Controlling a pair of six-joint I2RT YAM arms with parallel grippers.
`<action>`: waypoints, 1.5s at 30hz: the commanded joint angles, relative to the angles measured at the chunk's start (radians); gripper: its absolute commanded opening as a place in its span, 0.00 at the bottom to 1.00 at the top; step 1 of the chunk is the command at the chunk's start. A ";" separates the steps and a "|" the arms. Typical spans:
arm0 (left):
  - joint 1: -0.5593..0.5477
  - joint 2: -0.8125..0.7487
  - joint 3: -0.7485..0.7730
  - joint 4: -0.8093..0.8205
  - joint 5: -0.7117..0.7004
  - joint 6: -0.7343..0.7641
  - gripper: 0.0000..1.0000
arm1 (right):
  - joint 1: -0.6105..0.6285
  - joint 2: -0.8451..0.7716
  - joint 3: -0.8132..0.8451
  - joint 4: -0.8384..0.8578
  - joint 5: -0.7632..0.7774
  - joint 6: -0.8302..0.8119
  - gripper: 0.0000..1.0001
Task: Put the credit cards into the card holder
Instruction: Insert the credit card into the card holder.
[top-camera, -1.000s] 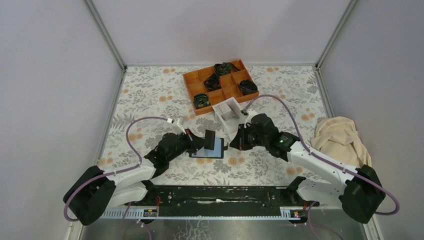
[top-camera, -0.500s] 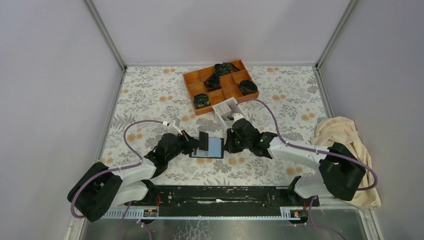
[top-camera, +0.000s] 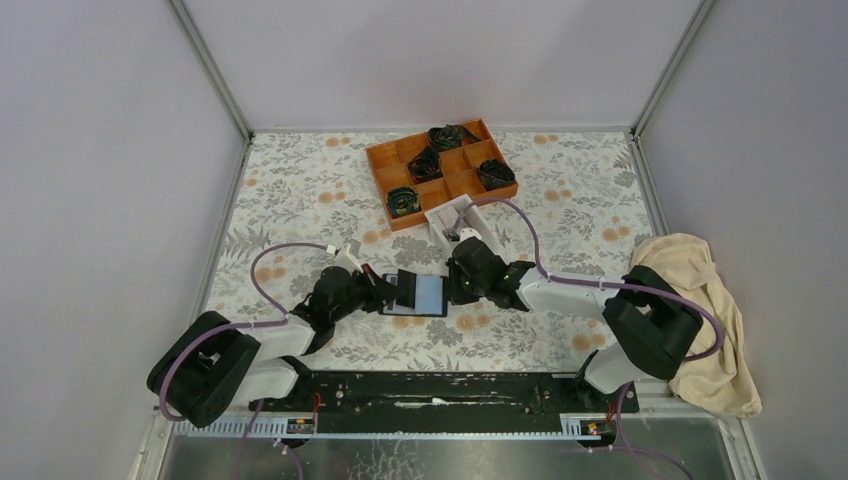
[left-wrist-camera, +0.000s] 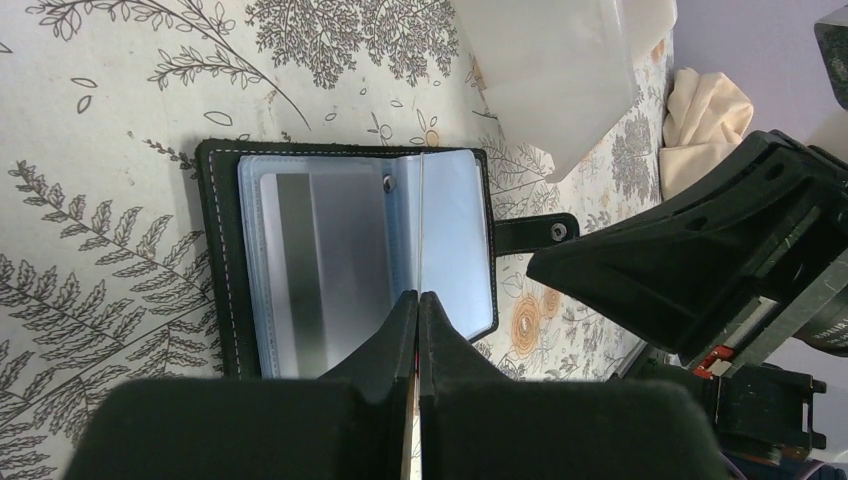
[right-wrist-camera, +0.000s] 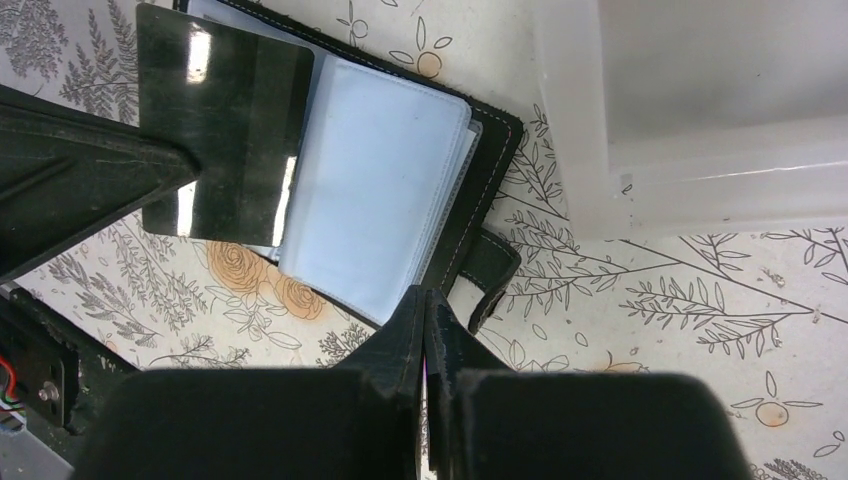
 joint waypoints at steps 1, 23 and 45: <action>0.015 0.019 -0.016 0.111 0.042 0.008 0.00 | 0.008 0.021 0.038 0.051 0.035 0.016 0.00; 0.022 0.094 -0.075 0.219 0.017 -0.074 0.00 | 0.008 0.093 0.029 0.068 0.063 0.025 0.00; 0.020 0.184 -0.096 0.332 -0.002 -0.155 0.00 | 0.009 0.129 0.025 0.094 0.047 0.036 0.00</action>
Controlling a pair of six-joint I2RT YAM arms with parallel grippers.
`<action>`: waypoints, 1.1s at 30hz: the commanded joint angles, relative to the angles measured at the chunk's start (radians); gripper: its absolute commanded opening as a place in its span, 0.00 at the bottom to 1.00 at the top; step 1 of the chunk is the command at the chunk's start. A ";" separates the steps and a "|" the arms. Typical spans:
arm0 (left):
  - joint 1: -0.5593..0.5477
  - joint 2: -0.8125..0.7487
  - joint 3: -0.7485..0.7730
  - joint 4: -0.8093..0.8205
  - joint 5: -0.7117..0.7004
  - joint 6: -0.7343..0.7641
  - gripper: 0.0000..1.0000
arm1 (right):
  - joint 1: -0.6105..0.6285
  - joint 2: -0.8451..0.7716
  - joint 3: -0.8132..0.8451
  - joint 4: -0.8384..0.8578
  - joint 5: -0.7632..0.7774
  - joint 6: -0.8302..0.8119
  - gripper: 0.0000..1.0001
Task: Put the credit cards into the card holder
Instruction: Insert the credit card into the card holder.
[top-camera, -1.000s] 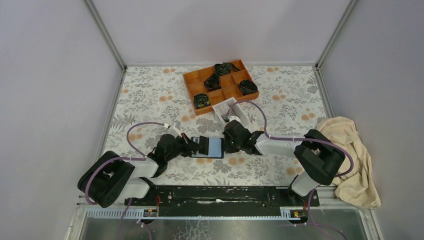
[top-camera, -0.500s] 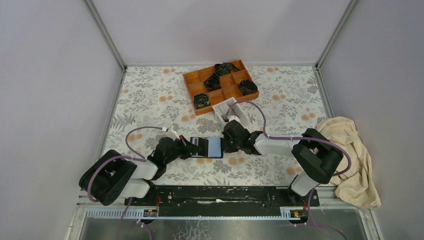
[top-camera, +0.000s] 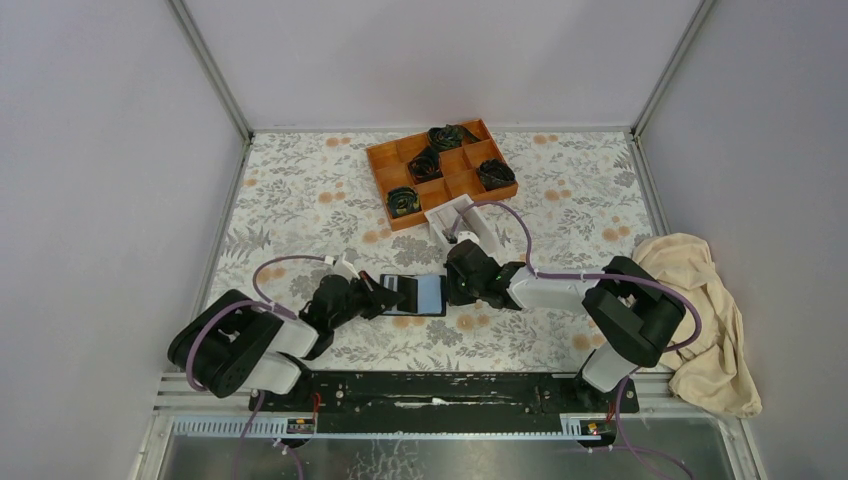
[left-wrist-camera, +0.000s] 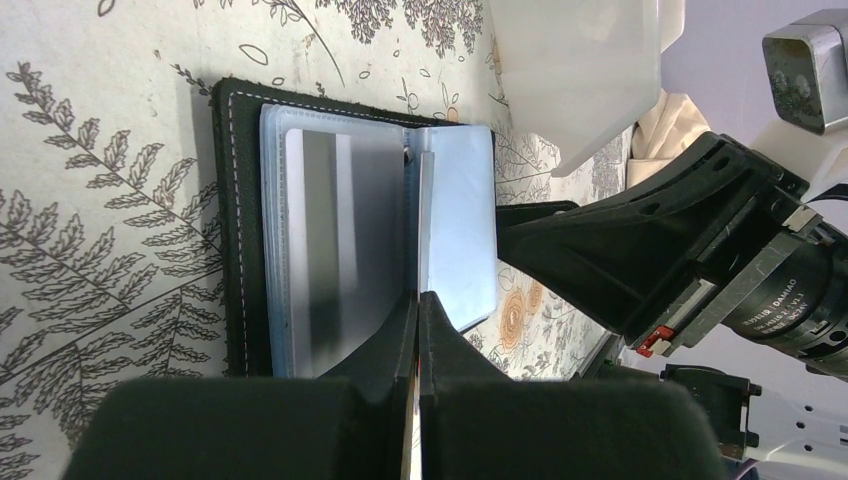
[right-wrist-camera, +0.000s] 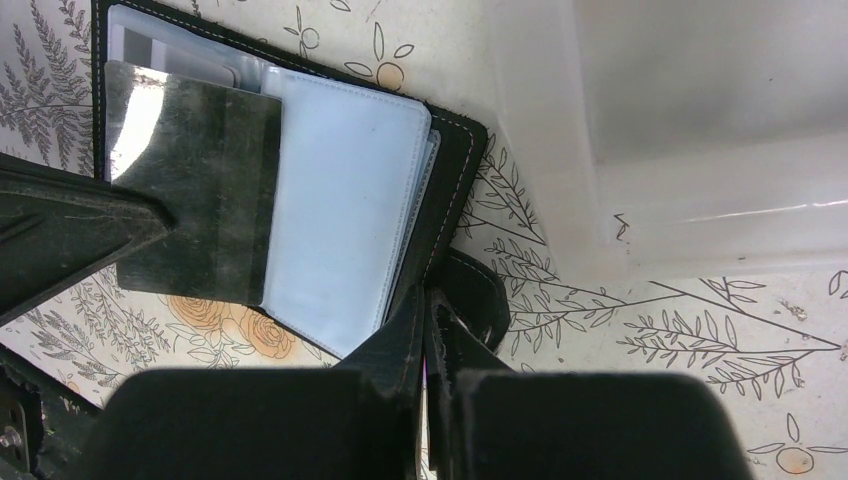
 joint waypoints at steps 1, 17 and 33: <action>0.007 0.030 -0.017 0.090 -0.025 -0.014 0.00 | 0.009 0.028 0.022 0.035 0.018 0.013 0.00; 0.007 0.167 -0.039 0.270 -0.039 -0.063 0.00 | 0.009 0.034 0.009 0.045 0.014 0.013 0.00; 0.006 0.245 -0.089 0.416 -0.068 -0.129 0.00 | 0.008 0.039 0.008 0.050 0.012 0.011 0.00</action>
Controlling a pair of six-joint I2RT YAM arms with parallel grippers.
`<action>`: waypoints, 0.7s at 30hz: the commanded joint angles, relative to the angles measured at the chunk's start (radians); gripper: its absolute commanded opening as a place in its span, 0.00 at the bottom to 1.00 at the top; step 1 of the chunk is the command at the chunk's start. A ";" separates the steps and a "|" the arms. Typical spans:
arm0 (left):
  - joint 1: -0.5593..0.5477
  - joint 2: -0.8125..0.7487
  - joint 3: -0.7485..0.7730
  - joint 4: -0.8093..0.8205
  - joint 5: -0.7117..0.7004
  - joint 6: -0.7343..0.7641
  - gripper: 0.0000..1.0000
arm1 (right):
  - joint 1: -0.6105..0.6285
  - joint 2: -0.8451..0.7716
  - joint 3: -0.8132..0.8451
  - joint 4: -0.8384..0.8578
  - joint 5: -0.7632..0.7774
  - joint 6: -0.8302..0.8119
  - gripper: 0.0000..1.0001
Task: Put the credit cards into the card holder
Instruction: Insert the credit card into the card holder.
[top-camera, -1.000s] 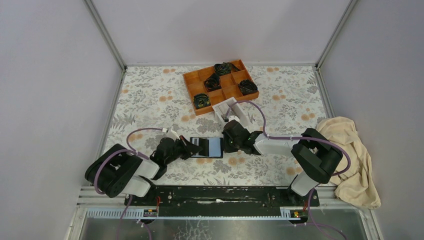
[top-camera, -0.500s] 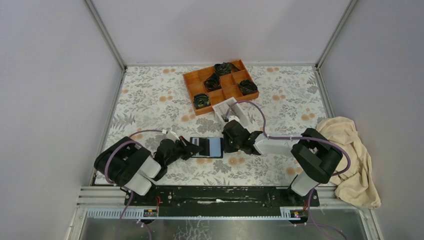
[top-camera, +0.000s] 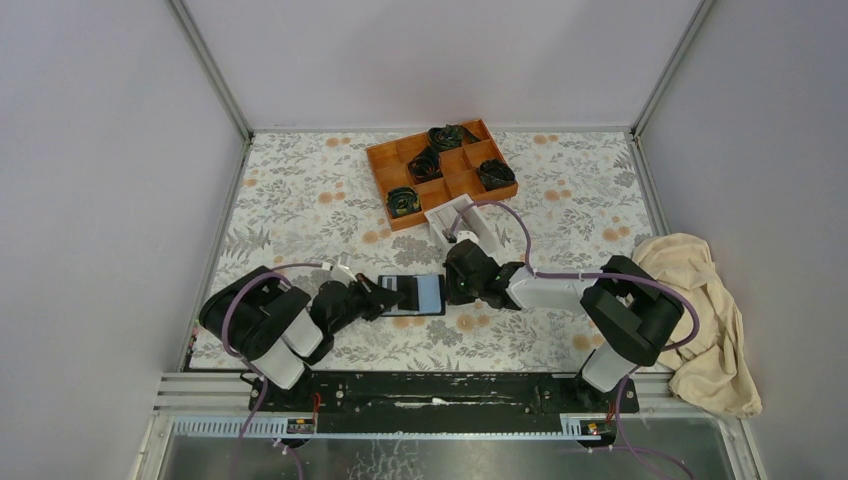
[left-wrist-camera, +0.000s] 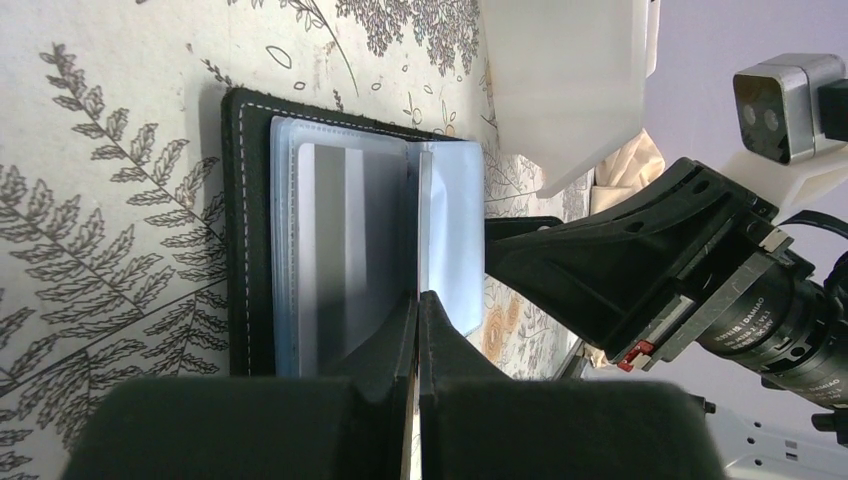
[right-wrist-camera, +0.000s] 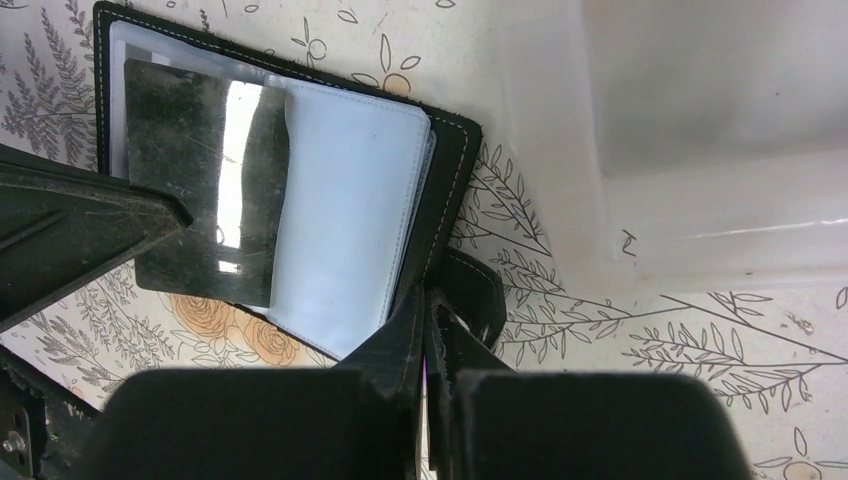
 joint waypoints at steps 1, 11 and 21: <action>0.005 0.030 -0.048 0.105 -0.045 -0.030 0.00 | 0.009 0.032 0.010 0.035 0.013 0.011 0.00; 0.005 0.137 -0.100 0.287 -0.064 -0.090 0.00 | 0.009 0.031 0.012 0.034 0.014 0.011 0.00; 0.000 0.214 -0.115 0.352 -0.045 -0.085 0.00 | 0.009 0.061 0.016 0.031 0.018 0.009 0.00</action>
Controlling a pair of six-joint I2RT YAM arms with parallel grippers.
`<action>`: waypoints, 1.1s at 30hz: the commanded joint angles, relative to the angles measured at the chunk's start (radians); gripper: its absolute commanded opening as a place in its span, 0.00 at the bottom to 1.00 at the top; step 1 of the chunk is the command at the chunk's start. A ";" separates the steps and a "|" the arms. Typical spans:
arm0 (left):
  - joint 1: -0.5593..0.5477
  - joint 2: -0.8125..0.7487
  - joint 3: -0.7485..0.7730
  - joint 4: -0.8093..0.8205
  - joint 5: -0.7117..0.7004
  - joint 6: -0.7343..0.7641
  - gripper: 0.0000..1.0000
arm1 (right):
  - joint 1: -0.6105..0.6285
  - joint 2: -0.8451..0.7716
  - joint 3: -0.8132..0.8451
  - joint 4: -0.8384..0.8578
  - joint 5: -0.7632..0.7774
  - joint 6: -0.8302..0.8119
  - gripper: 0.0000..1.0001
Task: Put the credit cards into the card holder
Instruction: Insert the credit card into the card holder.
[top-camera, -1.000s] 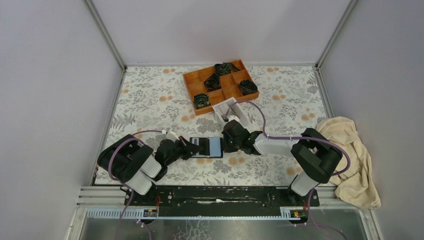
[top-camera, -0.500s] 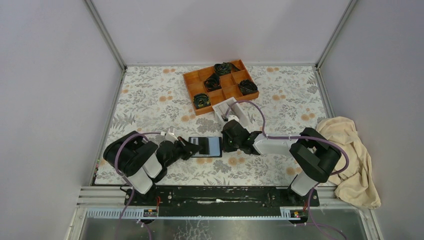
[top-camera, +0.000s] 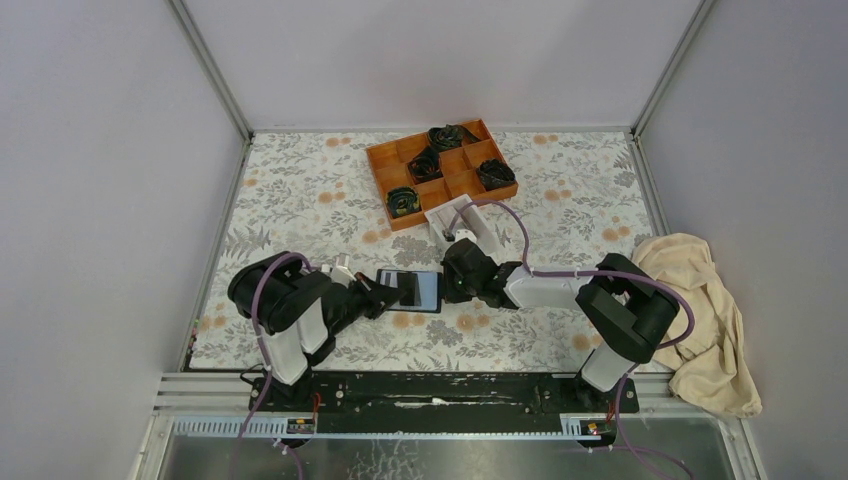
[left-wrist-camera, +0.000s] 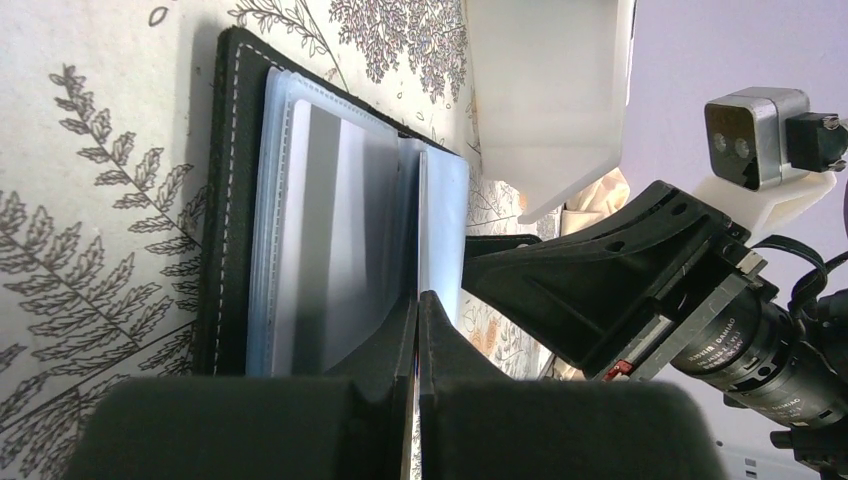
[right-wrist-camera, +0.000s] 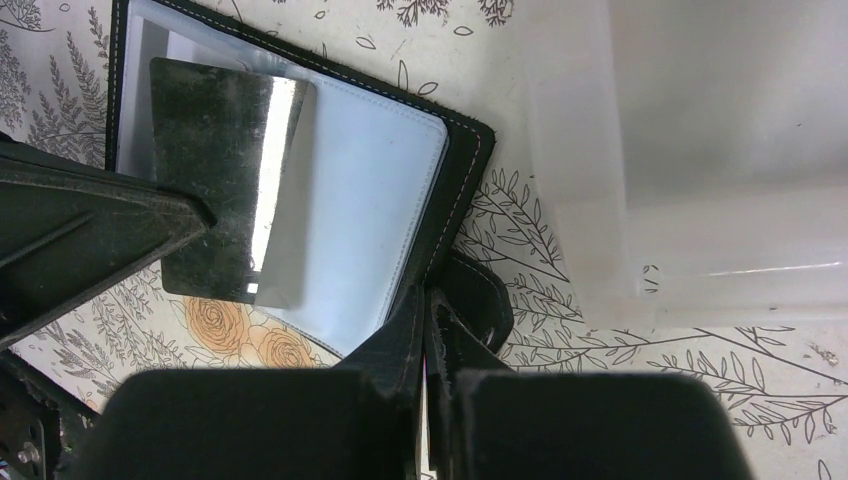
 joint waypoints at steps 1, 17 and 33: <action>-0.001 0.030 -0.115 0.113 -0.004 0.006 0.00 | 0.009 0.033 0.006 -0.014 0.022 0.001 0.00; -0.001 0.090 -0.132 0.121 0.071 0.071 0.00 | 0.009 0.031 -0.001 -0.025 0.039 -0.003 0.00; -0.003 0.114 -0.111 0.118 0.102 0.076 0.00 | 0.008 0.038 0.007 -0.016 0.019 -0.002 0.00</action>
